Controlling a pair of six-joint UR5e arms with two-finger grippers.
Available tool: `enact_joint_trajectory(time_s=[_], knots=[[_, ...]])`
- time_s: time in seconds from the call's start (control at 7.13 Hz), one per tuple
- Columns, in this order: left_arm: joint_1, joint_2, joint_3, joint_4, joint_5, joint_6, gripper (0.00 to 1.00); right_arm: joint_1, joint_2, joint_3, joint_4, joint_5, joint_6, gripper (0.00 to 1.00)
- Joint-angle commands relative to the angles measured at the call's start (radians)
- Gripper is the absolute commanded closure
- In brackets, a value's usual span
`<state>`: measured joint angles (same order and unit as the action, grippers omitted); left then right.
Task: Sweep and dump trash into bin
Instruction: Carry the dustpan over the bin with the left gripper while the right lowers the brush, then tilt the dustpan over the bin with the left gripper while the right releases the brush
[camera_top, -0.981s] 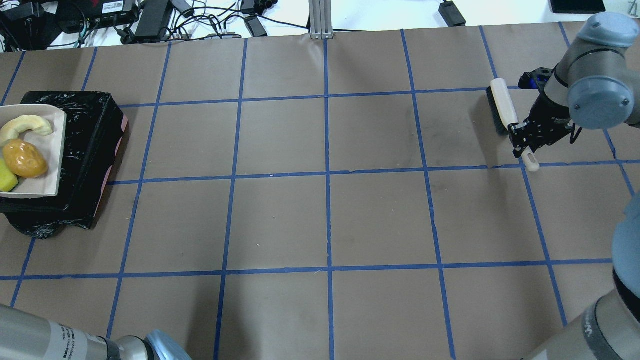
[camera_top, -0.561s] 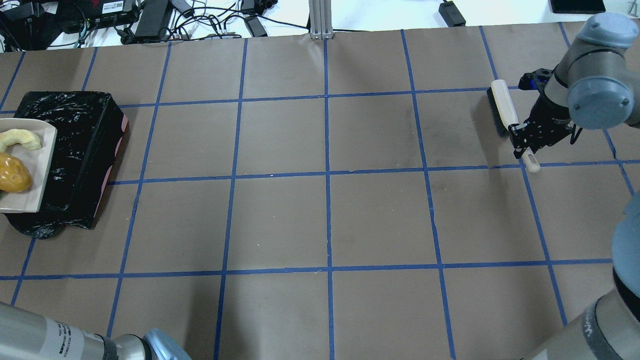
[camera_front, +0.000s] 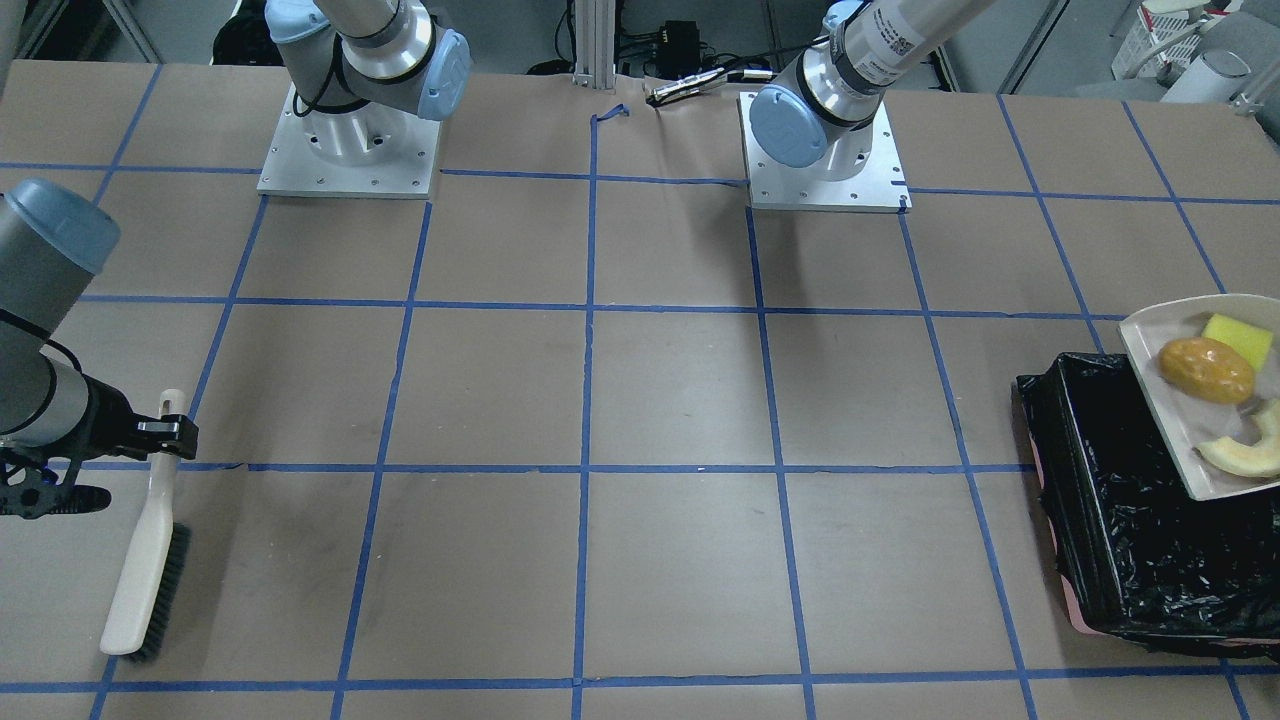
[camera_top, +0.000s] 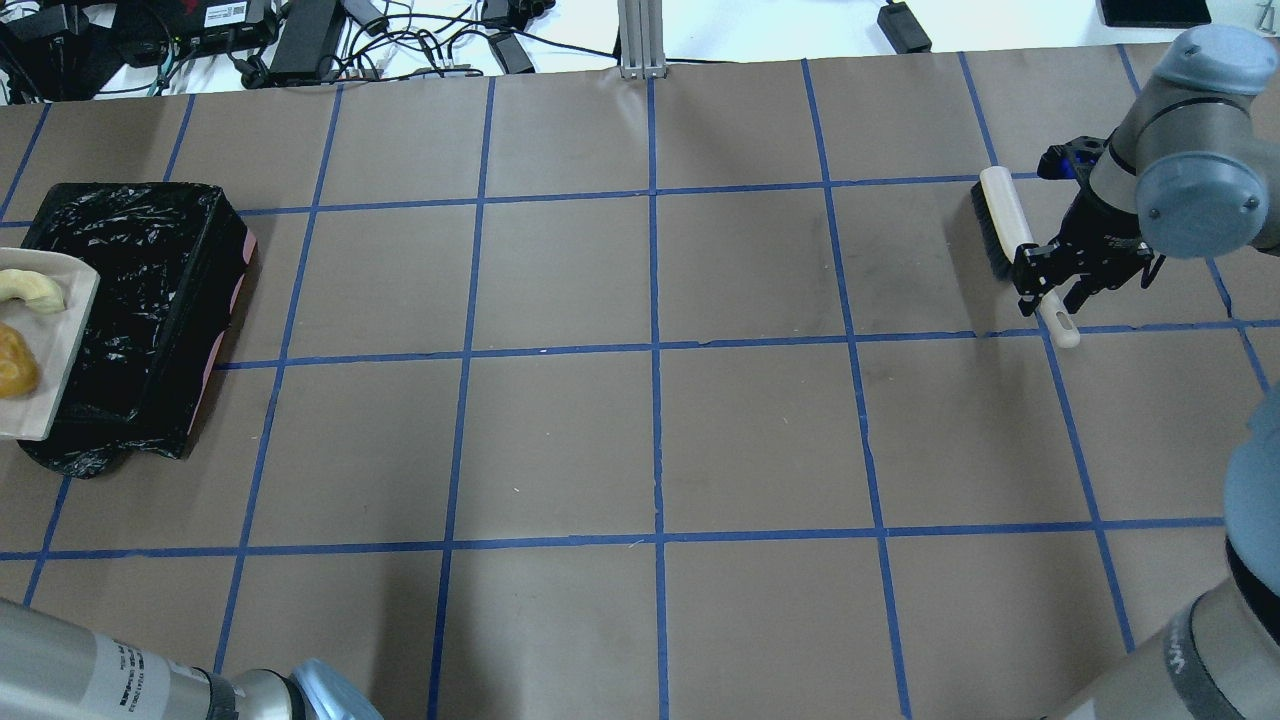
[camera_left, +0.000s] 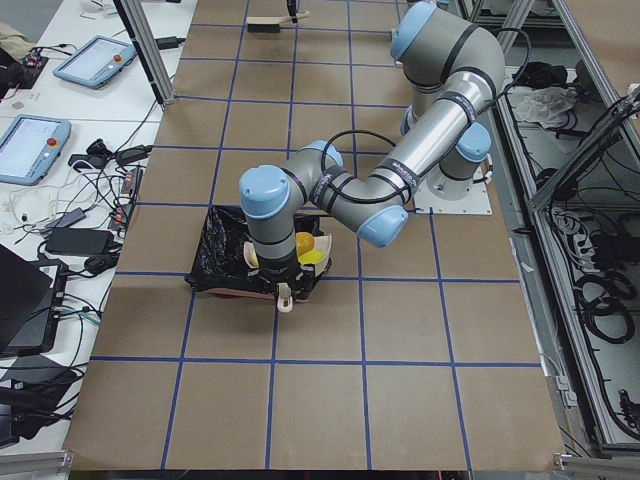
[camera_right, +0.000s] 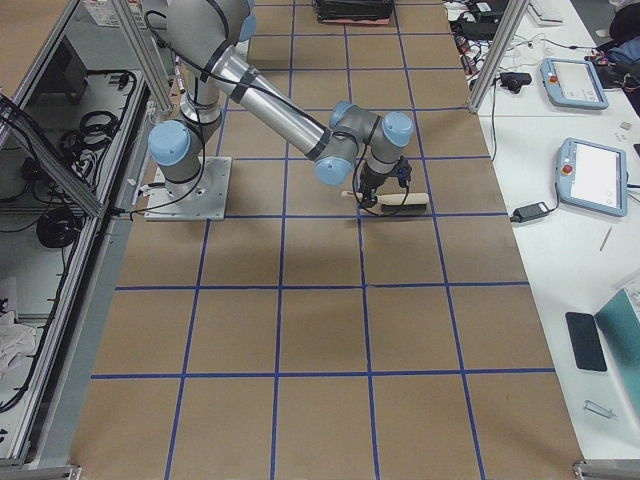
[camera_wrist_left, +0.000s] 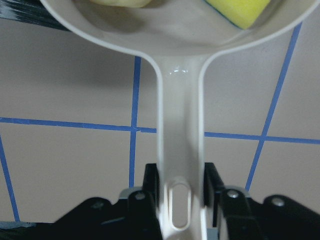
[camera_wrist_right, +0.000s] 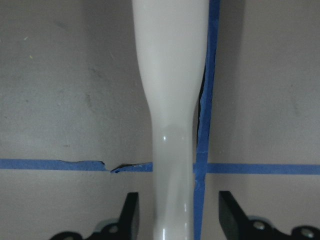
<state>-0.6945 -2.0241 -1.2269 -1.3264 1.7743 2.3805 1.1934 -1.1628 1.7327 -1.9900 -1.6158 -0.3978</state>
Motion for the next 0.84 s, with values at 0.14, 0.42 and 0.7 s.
enact_joint_trajectory(time_s=[0.14,0.42,0.7], knots=[[-0.062,-0.004,0.024,-0.001,0.117,0.003,1.0,0.0,-0.027,-0.013,0.007,-0.028,0.002,0.0],[-0.088,0.001,0.027,-0.002,0.146,0.012,1.0,0.005,-0.124,-0.059,0.168,-0.046,0.002,0.0],[-0.117,0.004,0.027,-0.001,0.192,0.017,1.0,0.012,-0.226,-0.119,0.316,-0.023,0.002,0.0]])
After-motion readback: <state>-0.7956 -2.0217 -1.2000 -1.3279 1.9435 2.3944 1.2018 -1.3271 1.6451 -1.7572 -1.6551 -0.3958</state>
